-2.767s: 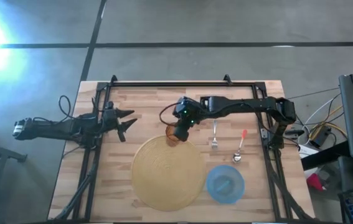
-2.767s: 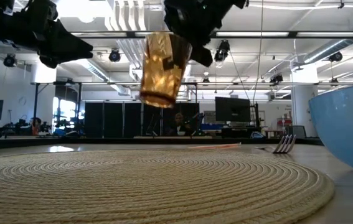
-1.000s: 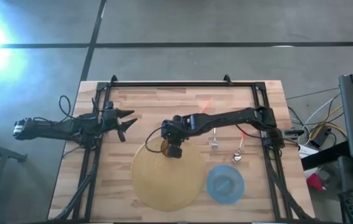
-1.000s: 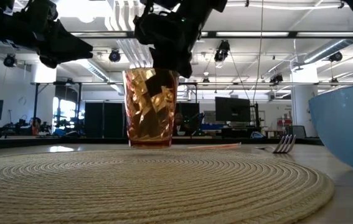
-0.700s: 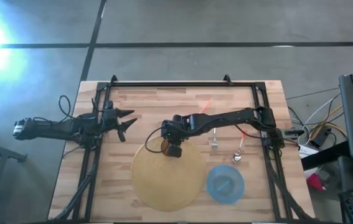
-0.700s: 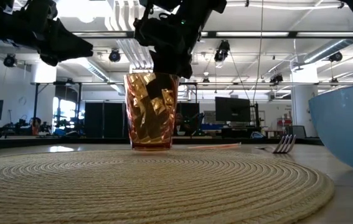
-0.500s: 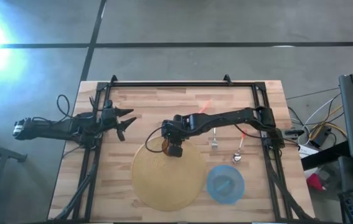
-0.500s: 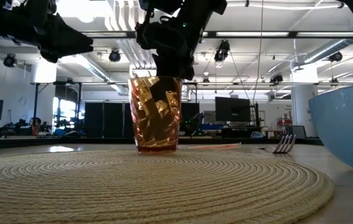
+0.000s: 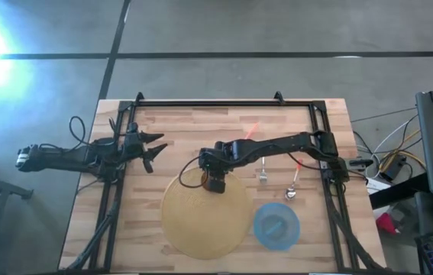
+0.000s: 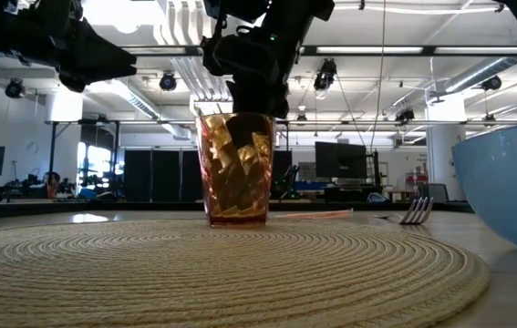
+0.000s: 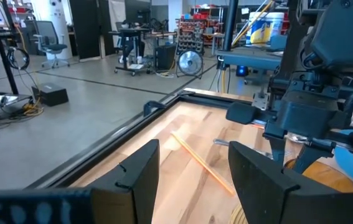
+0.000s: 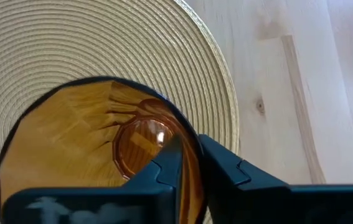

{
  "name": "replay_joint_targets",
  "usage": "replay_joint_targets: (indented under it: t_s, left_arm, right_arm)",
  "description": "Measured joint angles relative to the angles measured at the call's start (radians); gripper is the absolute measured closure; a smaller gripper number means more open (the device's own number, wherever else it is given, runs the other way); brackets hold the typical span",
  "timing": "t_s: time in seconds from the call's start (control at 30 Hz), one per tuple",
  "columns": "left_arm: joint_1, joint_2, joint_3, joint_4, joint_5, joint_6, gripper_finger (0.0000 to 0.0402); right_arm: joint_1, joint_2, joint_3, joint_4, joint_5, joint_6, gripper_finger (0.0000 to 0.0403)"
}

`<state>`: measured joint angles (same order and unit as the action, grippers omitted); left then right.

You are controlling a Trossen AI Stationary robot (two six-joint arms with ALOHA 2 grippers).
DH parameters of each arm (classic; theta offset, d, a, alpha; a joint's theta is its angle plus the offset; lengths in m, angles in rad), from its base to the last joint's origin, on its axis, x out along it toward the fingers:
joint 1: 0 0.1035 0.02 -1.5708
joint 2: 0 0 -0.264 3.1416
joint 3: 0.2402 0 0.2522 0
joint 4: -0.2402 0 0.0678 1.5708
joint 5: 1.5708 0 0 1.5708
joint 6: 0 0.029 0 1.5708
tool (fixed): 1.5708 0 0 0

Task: Pick & Place Utensil
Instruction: Put the brown cup to the top left of the brown mat

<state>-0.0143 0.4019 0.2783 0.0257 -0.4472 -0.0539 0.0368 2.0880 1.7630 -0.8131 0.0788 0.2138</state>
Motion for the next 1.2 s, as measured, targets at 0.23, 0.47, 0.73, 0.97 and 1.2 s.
replay_joint_targets:
  t_s: [0.23, 0.47, 0.73, 0.97, 1.2]
  left_arm:
    - [0.000, 0.000, -0.002, -0.001, 0.000, -0.036, 0.0216]
    - [0.000, 0.011, -0.003, -0.002, 0.004, -0.106, 0.0216]
    - [0.000, 0.074, 0.021, 0.001, 0.011, -0.109, 0.0216]
    - [0.000, 0.182, 0.075, 0.004, 0.012, -0.130, 0.0216]
    - [-0.001, 0.326, 0.150, 0.001, 0.017, -0.185, 0.0216]
  right_arm:
    - [0.000, 0.000, 0.000, 0.000, 0.000, -0.001, 0.0305]
    - [0.000, -0.019, 0.000, -0.008, 0.001, -0.032, 0.0267]
    - [-0.004, -0.071, 0.017, -0.046, 0.001, -0.044, 0.0232]
    - [-0.023, -0.141, 0.015, -0.062, 0.003, -0.087, 0.0223]
    - [-0.042, -0.227, 0.015, -0.099, 0.003, -0.131, 0.0233]
